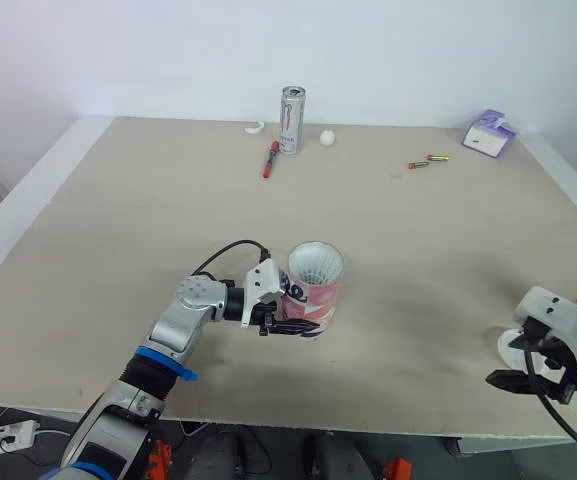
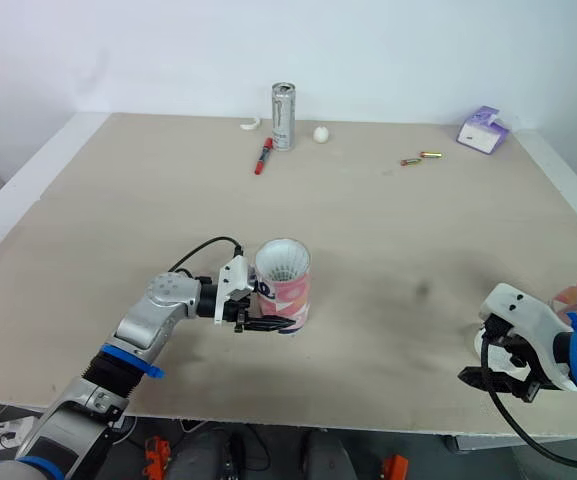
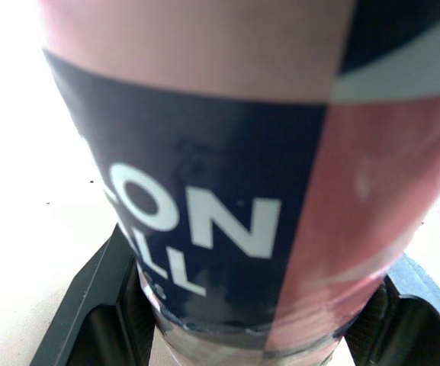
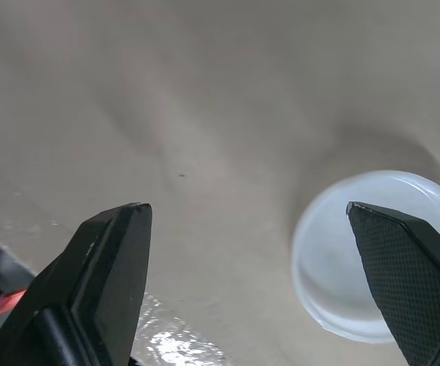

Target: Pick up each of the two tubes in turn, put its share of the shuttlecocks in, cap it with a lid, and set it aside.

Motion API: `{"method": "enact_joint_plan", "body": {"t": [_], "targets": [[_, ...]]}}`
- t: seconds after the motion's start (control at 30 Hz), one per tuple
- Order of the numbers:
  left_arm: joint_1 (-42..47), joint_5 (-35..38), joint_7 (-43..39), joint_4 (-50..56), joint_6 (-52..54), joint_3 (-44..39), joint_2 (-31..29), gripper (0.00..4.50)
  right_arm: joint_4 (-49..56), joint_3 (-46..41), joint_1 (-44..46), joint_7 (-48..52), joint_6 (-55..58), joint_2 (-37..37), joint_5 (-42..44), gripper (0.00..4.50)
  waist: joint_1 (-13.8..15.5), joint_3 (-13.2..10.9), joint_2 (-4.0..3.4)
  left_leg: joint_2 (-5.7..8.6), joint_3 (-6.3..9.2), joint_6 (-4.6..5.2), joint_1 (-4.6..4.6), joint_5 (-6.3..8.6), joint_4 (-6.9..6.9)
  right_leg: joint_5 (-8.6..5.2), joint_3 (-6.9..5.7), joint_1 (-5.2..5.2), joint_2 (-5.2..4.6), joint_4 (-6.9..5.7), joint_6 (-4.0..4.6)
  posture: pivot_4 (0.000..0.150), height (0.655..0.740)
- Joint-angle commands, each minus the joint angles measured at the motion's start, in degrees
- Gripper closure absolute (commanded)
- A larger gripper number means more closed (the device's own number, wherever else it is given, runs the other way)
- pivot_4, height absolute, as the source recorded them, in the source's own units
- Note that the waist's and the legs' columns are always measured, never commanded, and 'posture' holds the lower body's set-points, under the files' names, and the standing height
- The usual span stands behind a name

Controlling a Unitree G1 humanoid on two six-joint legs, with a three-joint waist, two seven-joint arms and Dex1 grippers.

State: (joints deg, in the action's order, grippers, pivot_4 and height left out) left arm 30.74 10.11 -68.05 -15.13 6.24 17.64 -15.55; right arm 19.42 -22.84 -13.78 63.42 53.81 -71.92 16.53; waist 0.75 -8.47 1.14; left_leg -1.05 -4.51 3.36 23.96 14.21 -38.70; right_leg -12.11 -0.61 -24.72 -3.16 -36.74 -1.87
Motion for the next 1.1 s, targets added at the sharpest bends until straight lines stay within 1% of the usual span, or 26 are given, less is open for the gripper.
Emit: {"method": "enact_joint_plan", "body": {"t": [0.03, 0.3, 0.33, 0.37, 0.43, 0.47, 0.53, 0.57, 0.67, 0.7, 0.97, 1.1], "targets": [[-1.76, -1.4, -2.33, -1.62, 1.82, 3.49, -0.81, 1.84, -0.89, -1.16, 0.05, -1.57, -0.22, 0.51, -0.61, 0.09, 0.0, 0.0, 0.0, 0.0, 0.0, 0.0, -0.01, 0.0, 0.0, 0.0, 0.01, 0.01, 0.0, 0.0, 0.0, 0.15, 0.74], [-1.74, -1.26, -2.06, -1.58, 2.24, 3.49, -0.73, 1.84, -2.7, 1.24, 1.16, -3.39, -0.4, 0.96, -0.15, 0.09, -0.03, -0.01, 0.02, 0.0, -0.02, -0.01, -0.59, 0.11, 0.07, -0.38, 0.02, 0.56, -0.01, 0.0, 0.07, 0.15, 0.74], [-1.77, -1.26, -2.01, -1.56, 2.26, 3.49, -0.74, 1.84, -2.91, 1.64, 1.53, -3.65, -0.39, 1.07, -0.09, 0.62, -0.05, -0.01, 0.02, 0.0, -0.02, -0.01, -0.6, 0.11, 0.08, -0.38, 0.02, 0.57, -0.01, 0.0, 0.07, 0.15, 0.74], [-1.79, -1.26, -1.97, -1.55, 2.25, 3.48, -0.75, 1.84, -3.09, 1.98, 1.76, -3.85, -0.43, 1.12, -0.07, 0.9, -0.05, -0.01, 0.02, 0.0, -0.02, -0.01, -0.61, 0.11, 0.08, -0.38, 0.03, 0.58, -0.01, 0.0, 0.07, 0.15, 0.74], [-1.89, -1.24, -1.84, -1.49, 2.28, 3.44, -0.74, 1.84, -3.41, 2.87, 2.04, -4.22, -0.76, 1.5, -0.13, 1.7, -0.05, 0.0, 0.0, 0.0, -0.02, -0.01, -0.61, 0.11, 0.08, -0.37, 0.03, 0.58, -0.01, 0.0, 0.05, 0.15, 0.74], [-1.92, -1.23, -1.8, -1.47, 2.29, 3.43, -0.73, 1.84, -3.56, 3.19, 2.12, -4.35, -0.93, 1.65, -0.17, 1.87, -0.05, 0.0, 0.01, 0.0, -0.03, -0.01, -0.61, 0.11, 0.08, -0.36, 0.04, 0.58, -0.01, 0.0, 0.03, 0.15, 0.74], [-1.93, -1.23, -1.71, -1.49, 2.35, 3.42, -0.67, 1.84, -4.5, 3.89, 2.35, -4.69, -1.65, 1.9, -0.41, 2.64, -0.05, -0.01, 0.01, 0.0, -0.03, 0.0, -0.62, 0.11, 0.08, -0.36, 0.05, 0.59, -0.01, 0.0, 0.03, 0.15, 0.74], [-1.93, -1.24, -1.67, -1.49, 2.38, 3.43, -0.66, 1.84, -4.99, 4.21, 2.4, -4.86, -2.16, 1.91, -0.61, 2.95, -0.05, -0.01, 0.01, 0.0, -0.03, 0.0, -0.62, 0.11, 0.08, -0.36, 0.04, 0.6, -0.01, 0.0, 0.03, 0.15, 0.74], [-2.19, -1.19, -1.71, -1.17, 2.52, 3.41, -0.84, 1.84, -5.86, 4.84, 1.8, -5.27, -3.71, 1.68, -1.46, 4.37, -0.07, 0.01, 0.03, 0.0, -0.04, 0.0, -0.65, 0.11, 0.08, -0.36, 0.05, 0.62, -0.01, 0.0, 0.03, 0.15, 0.74], [-2.24, -1.18, -1.72, -1.1, 2.55, 3.41, -0.88, 1.84, -6.11, 4.9, 1.55, -5.28, -4.24, 1.63, -1.75, 4.45, -0.07, 0.02, 0.06, -0.01, -0.03, 0.0, -0.66, 0.12, 0.08, -0.36, 0.05, 0.63, 0.0, 0.0, 0.03, 0.15, 0.74], [-2.33, -1.24, -1.82, -1.0, 2.8, 3.52, -0.92, 1.84, -7.31, 4.45, 0.07, -4.71, -8.71, 0.55, -3.77, 4.45, -0.09, 0.03, 0.09, 0.0, -0.03, -0.01, -0.73, 0.12, 0.07, -0.38, 0.05, 0.72, -0.01, 0.0, 0.05, 0.15, 0.74], [-2.33, -1.23, -1.8, -1.16, 2.88, 3.48, -0.92, 1.84, -3.84, 3.28, 1.96, -2.7, -12.9, -0.56, -3.19, 4.45, -0.09, 0.04, 0.08, 0.0, -0.03, -0.01, -0.74, 0.12, 0.07, -0.38, 0.05, 0.72, -0.01, 0.0, 0.05, 0.15, 0.74]]}}
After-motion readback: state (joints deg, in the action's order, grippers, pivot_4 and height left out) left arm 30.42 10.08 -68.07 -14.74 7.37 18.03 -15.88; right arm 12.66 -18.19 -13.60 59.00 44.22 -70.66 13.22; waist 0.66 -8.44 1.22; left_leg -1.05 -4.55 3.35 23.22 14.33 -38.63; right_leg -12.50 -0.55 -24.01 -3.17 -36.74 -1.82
